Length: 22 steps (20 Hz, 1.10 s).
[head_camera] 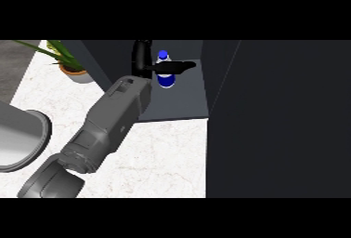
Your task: Pick up the bottled water, place it into the cabinet and close the cabinet
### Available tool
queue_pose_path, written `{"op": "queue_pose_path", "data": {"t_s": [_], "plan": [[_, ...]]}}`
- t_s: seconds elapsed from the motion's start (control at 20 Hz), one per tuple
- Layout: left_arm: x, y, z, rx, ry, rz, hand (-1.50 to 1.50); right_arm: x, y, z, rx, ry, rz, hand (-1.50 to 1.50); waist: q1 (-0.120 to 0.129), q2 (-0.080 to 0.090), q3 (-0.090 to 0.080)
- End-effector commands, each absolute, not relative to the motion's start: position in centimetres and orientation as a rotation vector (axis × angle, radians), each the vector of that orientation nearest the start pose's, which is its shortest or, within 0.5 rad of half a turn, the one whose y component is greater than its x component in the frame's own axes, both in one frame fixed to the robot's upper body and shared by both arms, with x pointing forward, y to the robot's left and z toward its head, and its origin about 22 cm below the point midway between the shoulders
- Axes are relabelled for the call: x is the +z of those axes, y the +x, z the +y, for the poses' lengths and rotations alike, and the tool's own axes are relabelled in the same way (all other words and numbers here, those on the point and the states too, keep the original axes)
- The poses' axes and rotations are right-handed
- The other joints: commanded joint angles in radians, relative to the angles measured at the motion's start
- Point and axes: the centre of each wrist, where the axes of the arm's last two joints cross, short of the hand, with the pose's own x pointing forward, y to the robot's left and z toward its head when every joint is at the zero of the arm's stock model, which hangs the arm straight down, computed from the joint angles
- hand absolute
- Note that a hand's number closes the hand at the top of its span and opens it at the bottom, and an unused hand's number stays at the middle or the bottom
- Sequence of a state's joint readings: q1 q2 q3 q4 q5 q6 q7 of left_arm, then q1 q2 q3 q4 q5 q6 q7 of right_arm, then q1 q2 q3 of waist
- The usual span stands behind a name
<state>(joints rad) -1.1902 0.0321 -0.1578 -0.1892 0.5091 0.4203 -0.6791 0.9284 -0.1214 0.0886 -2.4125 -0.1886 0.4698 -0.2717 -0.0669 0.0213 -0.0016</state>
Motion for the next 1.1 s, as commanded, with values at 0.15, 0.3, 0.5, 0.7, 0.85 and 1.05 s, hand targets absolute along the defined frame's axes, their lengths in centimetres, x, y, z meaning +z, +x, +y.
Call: {"op": "queue_pose_path", "data": {"t_s": [0.15,0.3,0.5,0.7,0.85,1.05], "plan": [[5.8,43.4,8.0,0.024,0.032,-1.911,-1.5,11.7,3.2,-26.1,0.146,0.284,-1.851,-1.5,0.02,-0.017,0.001],[4.4,42.8,8.7,0.021,0.02,-1.928,-1.5,11.8,3.6,-25.1,0.106,0.268,-1.849,-1.5,0.049,-0.02,0.001],[3.3,41.3,8.3,0.032,-0.062,-1.901,-1.5,10.9,4.2,-24.4,0.119,0.269,-1.82,-1.5,0.049,-0.025,0.001],[1.6,38.7,7.7,0.023,-0.172,-1.877,-1.5,11.6,3.1,-24.8,0.094,0.258,-1.825,-1.5,0.043,-0.033,0.001],[0.3,36.6,7.7,0.051,-0.299,-1.876,-1.5,10.8,3.6,-25.3,0.112,0.243,-1.819,-1.5,0.069,-0.033,0.001],[0.9,34.5,6.6,0.055,-0.418,-1.884,-1.5,11.2,3.5,-25.0,0.107,0.254,-1.837,-1.5,0.069,-0.033,0.001]]}}
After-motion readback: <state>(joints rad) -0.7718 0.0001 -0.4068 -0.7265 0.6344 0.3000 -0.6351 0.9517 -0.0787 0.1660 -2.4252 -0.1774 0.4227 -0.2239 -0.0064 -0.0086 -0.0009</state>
